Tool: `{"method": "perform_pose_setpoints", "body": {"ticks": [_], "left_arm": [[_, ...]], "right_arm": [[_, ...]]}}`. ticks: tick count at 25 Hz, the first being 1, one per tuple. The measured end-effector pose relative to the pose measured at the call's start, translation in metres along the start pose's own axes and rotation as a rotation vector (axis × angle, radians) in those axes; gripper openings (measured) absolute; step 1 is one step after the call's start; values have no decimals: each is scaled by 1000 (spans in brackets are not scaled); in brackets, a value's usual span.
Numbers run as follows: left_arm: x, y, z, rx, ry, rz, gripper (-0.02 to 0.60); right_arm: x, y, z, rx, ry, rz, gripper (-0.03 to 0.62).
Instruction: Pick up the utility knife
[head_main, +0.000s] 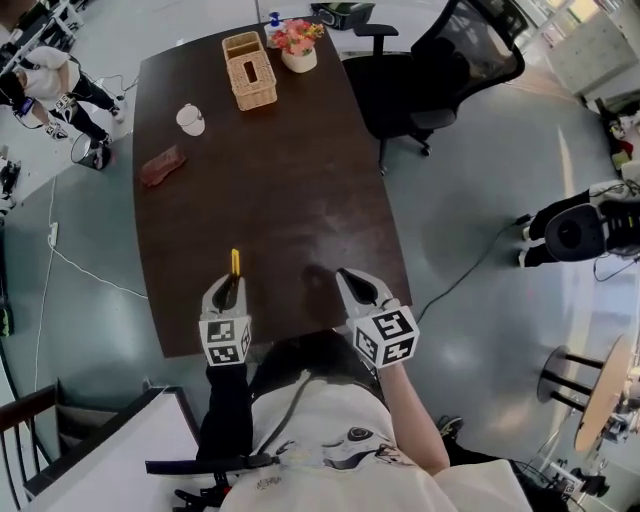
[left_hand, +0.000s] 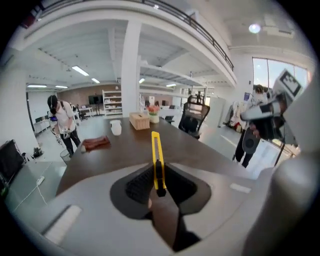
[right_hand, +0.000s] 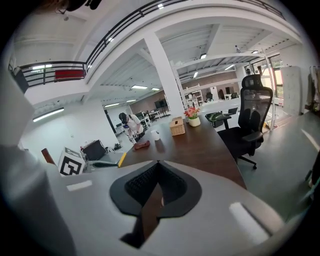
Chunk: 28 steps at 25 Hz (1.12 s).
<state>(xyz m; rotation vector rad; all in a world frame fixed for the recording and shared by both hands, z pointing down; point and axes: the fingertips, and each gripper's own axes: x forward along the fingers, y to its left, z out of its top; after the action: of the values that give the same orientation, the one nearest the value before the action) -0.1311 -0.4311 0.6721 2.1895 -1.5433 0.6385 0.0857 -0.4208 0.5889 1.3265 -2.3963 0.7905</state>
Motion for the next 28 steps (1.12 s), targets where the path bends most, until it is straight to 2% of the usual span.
{"method": "perform_pose_setpoints", "body": {"ticks": [2,5,14,20,24,28], "left_arm": [[-23,9,33,-26,-106,25,64],[-53,16,64,-42,-204,60,64],[-127,2,84,-53,-355,54,64],[-197,-20,49,-65,-404,36,64],[-249,-36,8,-81,-384,31,64],[-289,-45,-17,-109,-385,26,64]], "right_arm": [[-3,2,6,-2,-17,20,2],[-2,8,15,-20,-43,52,2],[-34,56,4,-48,-107,72,2],[-83,113,-20,-98,-162,88,2],[-122,157,-55,-114,-177,91,2],[-149,194,-78,-130,-185,100,2]]}}
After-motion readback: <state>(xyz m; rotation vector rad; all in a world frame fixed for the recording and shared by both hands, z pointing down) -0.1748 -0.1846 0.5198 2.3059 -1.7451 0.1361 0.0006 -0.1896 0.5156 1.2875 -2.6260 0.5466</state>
